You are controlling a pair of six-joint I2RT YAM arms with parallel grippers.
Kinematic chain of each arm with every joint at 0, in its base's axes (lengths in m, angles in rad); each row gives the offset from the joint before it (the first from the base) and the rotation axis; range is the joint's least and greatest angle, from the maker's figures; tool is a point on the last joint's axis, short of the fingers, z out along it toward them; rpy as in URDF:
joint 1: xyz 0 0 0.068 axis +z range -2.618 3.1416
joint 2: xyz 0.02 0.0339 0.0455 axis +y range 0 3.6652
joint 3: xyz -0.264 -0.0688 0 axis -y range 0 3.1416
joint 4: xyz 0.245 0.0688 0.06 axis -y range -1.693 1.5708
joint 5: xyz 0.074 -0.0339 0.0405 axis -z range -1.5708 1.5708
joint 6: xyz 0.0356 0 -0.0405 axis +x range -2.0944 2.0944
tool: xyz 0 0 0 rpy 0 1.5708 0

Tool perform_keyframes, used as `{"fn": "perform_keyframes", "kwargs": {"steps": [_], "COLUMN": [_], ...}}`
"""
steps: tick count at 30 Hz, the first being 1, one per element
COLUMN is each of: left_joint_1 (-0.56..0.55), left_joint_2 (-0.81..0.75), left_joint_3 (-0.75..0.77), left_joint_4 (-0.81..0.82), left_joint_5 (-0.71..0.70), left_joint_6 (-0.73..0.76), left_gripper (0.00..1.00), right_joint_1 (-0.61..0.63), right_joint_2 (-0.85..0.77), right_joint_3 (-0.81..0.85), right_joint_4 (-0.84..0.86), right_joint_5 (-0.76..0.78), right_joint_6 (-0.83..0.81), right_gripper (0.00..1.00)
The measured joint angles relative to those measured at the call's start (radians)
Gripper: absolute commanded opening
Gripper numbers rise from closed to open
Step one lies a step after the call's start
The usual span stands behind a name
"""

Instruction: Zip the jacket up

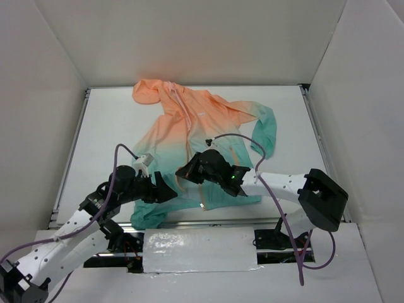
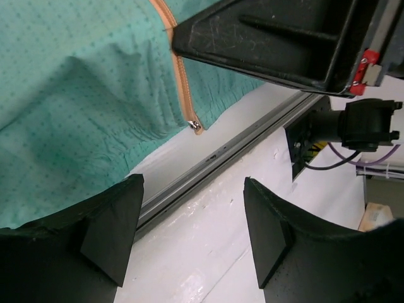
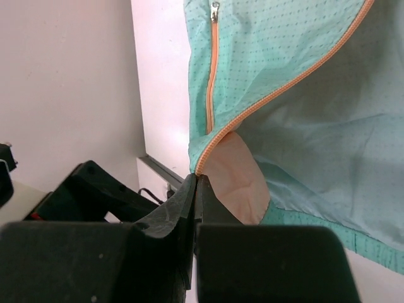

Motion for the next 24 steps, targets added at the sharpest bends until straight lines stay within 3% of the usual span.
{"fn": "perform_keyframes", "kwargs": {"steps": [5, 9, 10, 13, 19, 24], "left_joint_1": [-0.075, -0.079, -0.079, -0.08, -0.081, -0.081], "left_joint_2": [0.035, 0.013, 0.005, -0.027, -0.072, -0.078], "left_joint_3": [-0.007, 0.009, 0.016, 0.046, 0.102, 0.109], "left_joint_4": [0.038, -0.002, -0.014, -0.057, -0.123, -0.145], "left_joint_5": [-0.102, -0.179, -0.192, -0.222, -0.253, -0.254], "left_joint_6": [-0.03, -0.032, -0.032, -0.034, -0.029, -0.028], "left_gripper": [0.78, 0.83, 0.84, 0.88, 0.89, 0.89], "right_joint_1": [-0.005, -0.036, -0.053, -0.104, -0.139, -0.15], "right_joint_2": [0.014, 0.056, 0.072, 0.106, 0.105, 0.103], "right_joint_3": [-0.002, -0.064, -0.095, -0.165, -0.202, -0.298], "right_joint_4": [-0.018, 0.062, 0.097, 0.159, 0.22, 0.381], "right_joint_5": [0.023, -0.021, -0.055, -0.155, -0.313, -0.429], "right_joint_6": [-0.03, -0.121, -0.158, -0.256, -0.434, -0.473], "right_gripper": [0.02, 0.25, 0.38, 0.57, 0.61, 0.61]}}
